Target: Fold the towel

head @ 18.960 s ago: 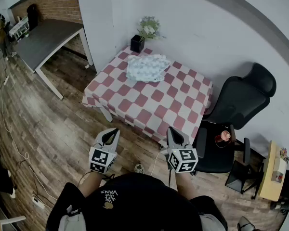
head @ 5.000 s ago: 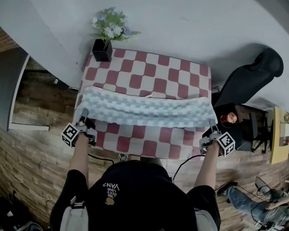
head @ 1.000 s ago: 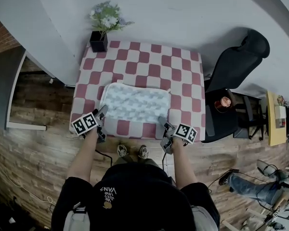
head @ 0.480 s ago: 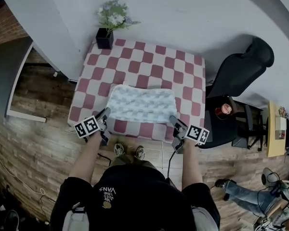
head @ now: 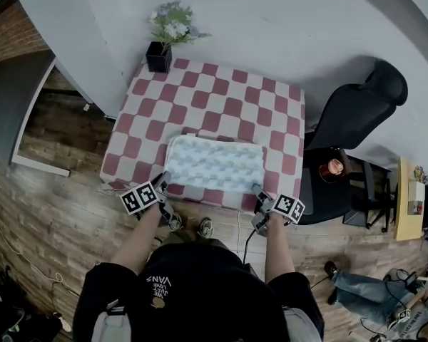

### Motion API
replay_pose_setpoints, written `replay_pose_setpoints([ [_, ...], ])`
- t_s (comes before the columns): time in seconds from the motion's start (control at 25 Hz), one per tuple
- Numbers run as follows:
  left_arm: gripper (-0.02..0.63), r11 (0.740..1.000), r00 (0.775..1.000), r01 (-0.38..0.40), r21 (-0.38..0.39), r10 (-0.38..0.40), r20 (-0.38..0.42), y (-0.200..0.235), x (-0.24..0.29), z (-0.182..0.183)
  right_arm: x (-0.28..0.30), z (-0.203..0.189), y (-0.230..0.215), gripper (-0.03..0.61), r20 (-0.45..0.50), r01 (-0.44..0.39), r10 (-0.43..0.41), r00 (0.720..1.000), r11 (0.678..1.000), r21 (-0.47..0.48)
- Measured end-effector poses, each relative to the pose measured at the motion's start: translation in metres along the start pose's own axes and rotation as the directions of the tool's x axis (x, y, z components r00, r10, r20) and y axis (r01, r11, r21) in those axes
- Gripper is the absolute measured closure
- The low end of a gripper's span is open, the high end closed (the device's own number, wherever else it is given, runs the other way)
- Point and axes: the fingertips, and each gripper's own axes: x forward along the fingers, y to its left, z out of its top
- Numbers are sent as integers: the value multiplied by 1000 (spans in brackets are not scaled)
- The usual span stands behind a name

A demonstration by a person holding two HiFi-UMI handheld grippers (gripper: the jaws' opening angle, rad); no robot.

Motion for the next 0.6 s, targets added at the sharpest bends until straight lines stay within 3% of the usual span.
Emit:
replay_pose_setpoints([
  [0.08, 509, 1000, 1000, -11, -3, 11, 6, 3, -2, 1, 1, 1, 2, 511, 5, 19, -19, 1000, 999, -32],
  [0.16, 430, 1000, 1000, -22, 4, 22, 19, 5, -7, 3, 0, 3, 4, 511, 15, 51, -50, 999, 995, -81],
  [0.28, 385, 999, 1000, -22, 37, 21, 22, 4, -18, 3, -4, 5, 14, 512, 43, 131, -124, 991, 966, -223],
  [0.36, 385, 999, 1000, -14, 51, 13, 18, 4, -22, 4, -5, 8, 28, 514, 74, 194, -179, 981, 914, -356],
  [0.44, 385, 998, 1000, -10, 57, 9, 17, 5, -23, 4, -3, 11, 50, 515, 111, 237, -210, 971, 838, -492],
  [0.6, 385, 996, 1000, -2, 88, 3, -8, 4, -19, 1, 3, 11, 101, 517, 160, 254, -200, 967, 692, -676],
])
